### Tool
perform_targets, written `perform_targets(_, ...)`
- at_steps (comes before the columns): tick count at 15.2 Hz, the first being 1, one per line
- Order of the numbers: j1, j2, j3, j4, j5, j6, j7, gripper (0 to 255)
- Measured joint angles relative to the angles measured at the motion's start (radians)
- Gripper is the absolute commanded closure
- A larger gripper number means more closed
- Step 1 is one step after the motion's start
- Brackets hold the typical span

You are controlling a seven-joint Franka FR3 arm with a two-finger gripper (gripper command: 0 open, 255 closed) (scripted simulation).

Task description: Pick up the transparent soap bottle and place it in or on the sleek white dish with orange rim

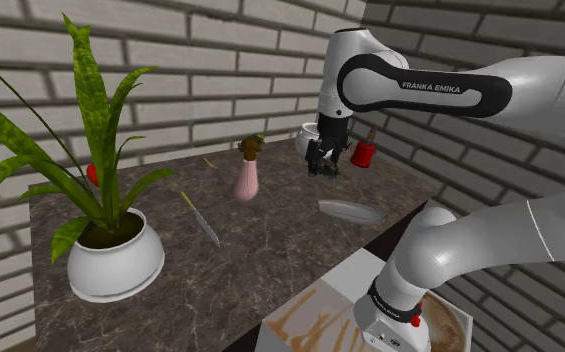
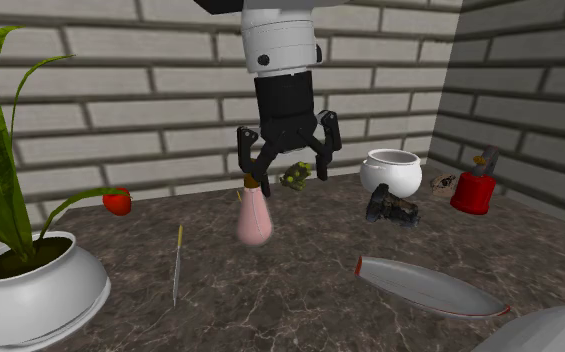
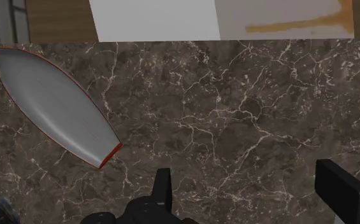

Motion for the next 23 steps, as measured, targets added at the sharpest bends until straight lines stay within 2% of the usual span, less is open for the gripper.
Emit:
perform_targets(4,-0.008,0.081,-0.012,0.040,-0.002,0.049,-0.007,0)
perform_targets(10,-0.024,0.305,-0.040,0.167,0.004,0.164,-0.025,0)
perform_targets(18,-0.037,0.618,-0.071,0.424,0.034,0.246,-0.058,0)
perform_targets(23,-0.049,0.808,-0.086,0.631,0.064,0.244,-0.085,0)
